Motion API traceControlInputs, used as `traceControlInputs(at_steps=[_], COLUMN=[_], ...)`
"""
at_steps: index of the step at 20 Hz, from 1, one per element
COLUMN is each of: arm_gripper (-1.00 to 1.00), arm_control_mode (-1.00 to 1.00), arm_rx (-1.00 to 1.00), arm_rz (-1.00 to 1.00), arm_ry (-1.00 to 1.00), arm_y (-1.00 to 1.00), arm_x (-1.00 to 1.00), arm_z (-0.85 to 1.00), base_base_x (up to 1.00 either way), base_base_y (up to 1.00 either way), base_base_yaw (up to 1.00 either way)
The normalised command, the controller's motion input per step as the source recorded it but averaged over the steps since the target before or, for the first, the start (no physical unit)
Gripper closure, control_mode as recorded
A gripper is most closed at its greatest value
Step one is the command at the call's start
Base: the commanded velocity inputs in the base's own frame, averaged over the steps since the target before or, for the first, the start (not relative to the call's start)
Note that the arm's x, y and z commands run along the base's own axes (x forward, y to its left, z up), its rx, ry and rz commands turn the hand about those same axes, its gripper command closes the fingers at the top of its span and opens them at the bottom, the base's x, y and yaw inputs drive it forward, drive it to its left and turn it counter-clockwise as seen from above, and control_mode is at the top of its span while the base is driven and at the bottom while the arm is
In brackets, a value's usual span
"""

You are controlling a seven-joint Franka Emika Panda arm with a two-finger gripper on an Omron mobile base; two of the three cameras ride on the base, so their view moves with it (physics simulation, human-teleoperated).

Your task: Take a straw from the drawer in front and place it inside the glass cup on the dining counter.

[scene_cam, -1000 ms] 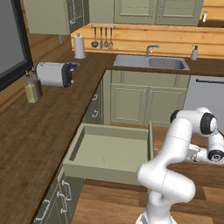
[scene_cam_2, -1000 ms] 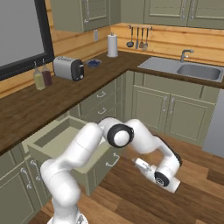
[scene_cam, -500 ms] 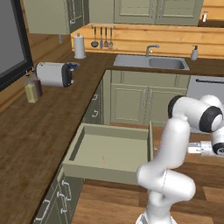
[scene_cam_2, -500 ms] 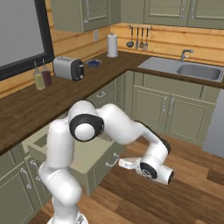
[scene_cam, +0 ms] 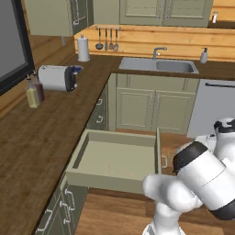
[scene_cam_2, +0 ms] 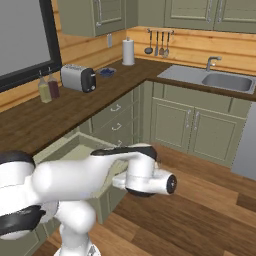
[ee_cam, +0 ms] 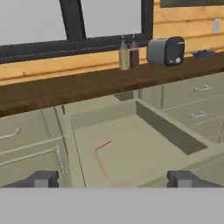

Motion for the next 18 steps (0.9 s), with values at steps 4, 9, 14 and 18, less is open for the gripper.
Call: traceControlInputs(at_steps=[4, 9, 14, 18], arm_gripper=[-1.0, -1.0, -1.0, -1.0], arm_control_mode=[-1.0, -1.0, -1.0, -1.0], arm_rx=[-0.52, -0.78, -0.67, -0.38], arm_rz=[0.0, 0.08, -0.01, -0.3], arm_ry=[-0.07, 0.01, 0.36, 0.41], arm_y=[0.76, 1.0, 1.0, 0.71], arm_x=[-0.14, -0.05, 0.01, 0.05], arm_z=[1.0, 0.99, 0.6, 0.3], base_base_x=[0.0, 0.0, 0.0, 0.0], base_base_y=[0.0, 0.0, 0.0, 0.0], base_base_yaw=[0.0, 0.0, 0.0, 0.0])
